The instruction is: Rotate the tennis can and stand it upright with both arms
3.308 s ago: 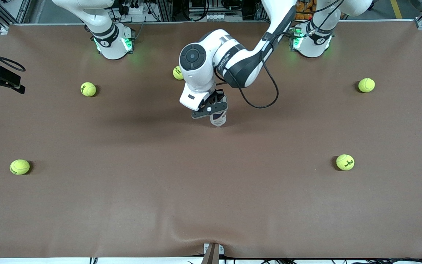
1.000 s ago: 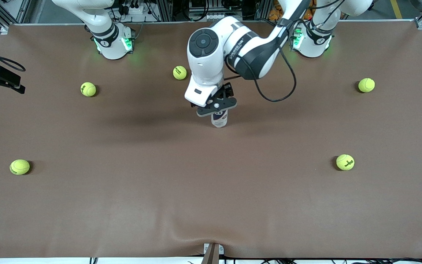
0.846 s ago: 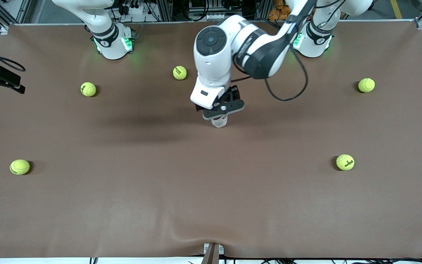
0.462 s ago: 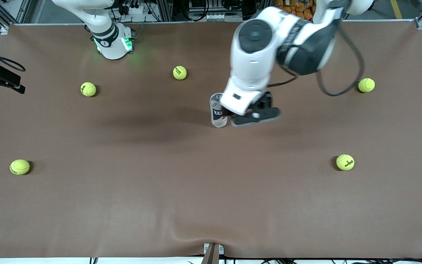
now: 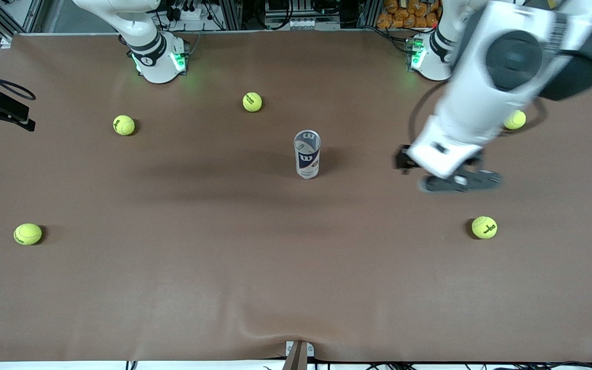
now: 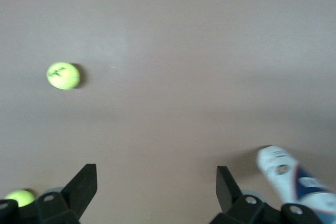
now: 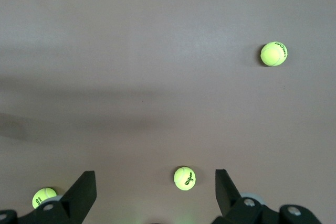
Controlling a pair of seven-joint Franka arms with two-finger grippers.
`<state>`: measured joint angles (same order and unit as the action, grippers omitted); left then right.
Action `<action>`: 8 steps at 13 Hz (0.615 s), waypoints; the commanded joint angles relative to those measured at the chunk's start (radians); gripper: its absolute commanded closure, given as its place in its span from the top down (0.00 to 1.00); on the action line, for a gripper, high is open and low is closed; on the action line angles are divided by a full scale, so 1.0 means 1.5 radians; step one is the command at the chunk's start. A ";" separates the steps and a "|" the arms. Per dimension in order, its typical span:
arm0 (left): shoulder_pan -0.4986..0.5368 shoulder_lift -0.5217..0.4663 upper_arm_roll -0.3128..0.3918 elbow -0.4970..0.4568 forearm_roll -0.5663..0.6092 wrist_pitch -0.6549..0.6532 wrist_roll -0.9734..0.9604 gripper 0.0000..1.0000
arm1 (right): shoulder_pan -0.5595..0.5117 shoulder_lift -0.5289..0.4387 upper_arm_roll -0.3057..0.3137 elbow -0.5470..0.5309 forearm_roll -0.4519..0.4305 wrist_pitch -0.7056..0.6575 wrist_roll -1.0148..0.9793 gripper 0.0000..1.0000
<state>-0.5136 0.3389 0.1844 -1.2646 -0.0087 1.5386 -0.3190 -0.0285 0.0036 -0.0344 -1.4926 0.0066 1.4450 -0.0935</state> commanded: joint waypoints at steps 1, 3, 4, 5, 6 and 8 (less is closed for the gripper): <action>0.092 -0.032 -0.010 -0.015 0.028 -0.020 0.144 1.00 | 0.005 0.004 -0.002 0.010 -0.002 -0.002 0.007 1.00; 0.150 -0.047 -0.009 -0.015 0.037 -0.020 0.242 1.00 | 0.005 0.004 -0.002 0.010 -0.002 -0.002 0.007 1.00; 0.173 -0.050 -0.010 -0.016 0.038 -0.020 0.271 1.00 | 0.005 0.004 -0.002 0.010 -0.002 -0.002 0.007 1.00; 0.187 -0.059 -0.011 -0.022 0.038 -0.022 0.279 1.00 | 0.005 0.004 -0.002 0.010 -0.002 -0.002 0.007 1.00; 0.202 -0.075 -0.013 -0.039 0.038 -0.031 0.291 1.00 | 0.005 0.004 -0.002 0.010 -0.002 -0.002 0.008 1.00; 0.260 -0.083 -0.043 -0.049 0.036 -0.033 0.337 1.00 | 0.004 0.004 -0.002 0.010 -0.002 -0.002 0.008 1.00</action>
<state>-0.1792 0.2546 0.1670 -1.2911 0.0205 1.4937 0.1422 -0.0285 0.0037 -0.0343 -1.4920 0.0066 1.4451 -0.0935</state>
